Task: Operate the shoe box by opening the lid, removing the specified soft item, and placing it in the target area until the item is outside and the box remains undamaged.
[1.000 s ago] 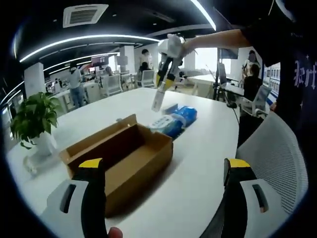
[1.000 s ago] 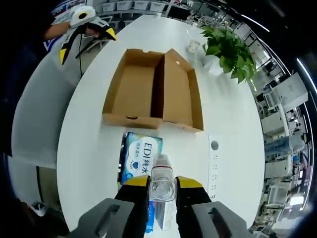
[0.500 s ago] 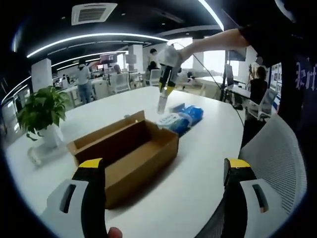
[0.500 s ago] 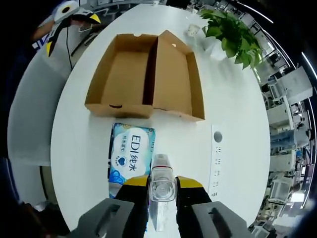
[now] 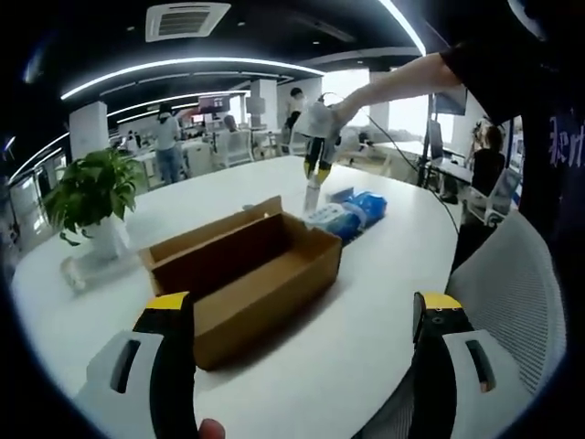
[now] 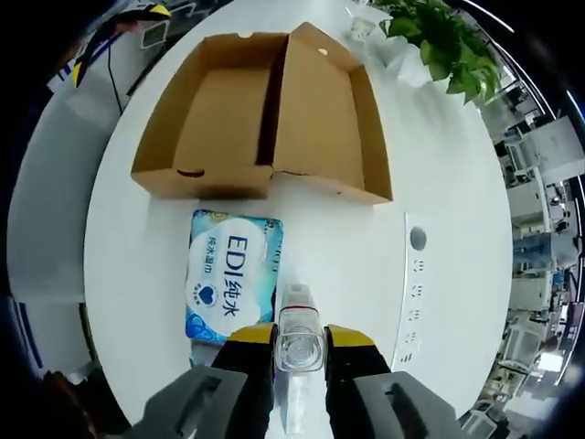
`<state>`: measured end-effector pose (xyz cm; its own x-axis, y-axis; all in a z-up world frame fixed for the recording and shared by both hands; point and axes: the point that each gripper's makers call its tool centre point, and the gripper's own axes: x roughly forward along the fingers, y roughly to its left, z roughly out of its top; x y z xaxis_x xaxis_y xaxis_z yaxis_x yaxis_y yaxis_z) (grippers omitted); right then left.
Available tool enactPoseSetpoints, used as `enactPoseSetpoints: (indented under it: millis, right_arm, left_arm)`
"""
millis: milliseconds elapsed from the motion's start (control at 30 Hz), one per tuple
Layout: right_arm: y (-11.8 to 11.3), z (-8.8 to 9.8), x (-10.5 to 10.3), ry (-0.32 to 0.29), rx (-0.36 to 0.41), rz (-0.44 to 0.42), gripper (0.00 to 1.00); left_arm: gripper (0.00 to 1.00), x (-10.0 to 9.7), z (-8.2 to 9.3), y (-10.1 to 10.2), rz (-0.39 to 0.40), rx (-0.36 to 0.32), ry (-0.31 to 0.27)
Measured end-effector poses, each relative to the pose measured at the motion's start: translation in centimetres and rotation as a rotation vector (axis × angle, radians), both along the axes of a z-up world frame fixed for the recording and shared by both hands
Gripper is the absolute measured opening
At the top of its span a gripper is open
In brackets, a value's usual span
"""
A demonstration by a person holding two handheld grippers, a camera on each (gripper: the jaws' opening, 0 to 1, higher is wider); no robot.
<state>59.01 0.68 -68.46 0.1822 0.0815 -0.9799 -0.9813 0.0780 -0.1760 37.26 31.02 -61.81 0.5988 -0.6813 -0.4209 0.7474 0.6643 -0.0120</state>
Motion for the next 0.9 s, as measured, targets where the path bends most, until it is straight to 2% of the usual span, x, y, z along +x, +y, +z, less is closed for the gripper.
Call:
enactPoseSetpoints:
  millis: [433, 900]
  right_arm:
    - [0.5, -2.2, 0.2, 0.018, -0.040, -0.001, 0.16]
    - [0.7, -2.3, 1.1, -0.001, -0.036, 0.016, 0.17]
  left_arm:
    - [0.99, -0.1, -0.3, 1.7, 0.051, -0.009, 0.007]
    - [0.98, -0.1, -1.0, 1.6, 0.059, -0.010, 0.027]
